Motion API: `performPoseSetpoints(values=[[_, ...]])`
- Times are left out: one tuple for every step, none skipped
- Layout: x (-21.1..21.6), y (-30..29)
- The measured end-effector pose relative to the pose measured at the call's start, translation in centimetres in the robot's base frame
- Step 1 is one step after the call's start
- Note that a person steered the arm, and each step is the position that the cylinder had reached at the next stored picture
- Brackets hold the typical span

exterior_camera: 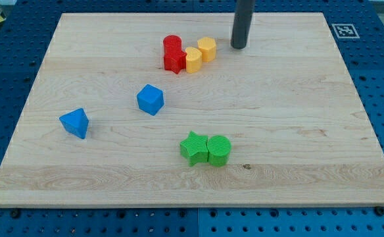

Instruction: Move the yellow hexagon right to the red circle

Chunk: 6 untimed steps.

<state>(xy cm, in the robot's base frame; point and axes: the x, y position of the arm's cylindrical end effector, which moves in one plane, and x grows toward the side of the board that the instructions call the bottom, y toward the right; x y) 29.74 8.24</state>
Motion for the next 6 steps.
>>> performPoseSetpoints(values=[[0.4, -0.4], [2.3, 0.0], [2.5, -1.4], [2.5, -3.9], [2.5, -5.3], [2.5, -4.6]])
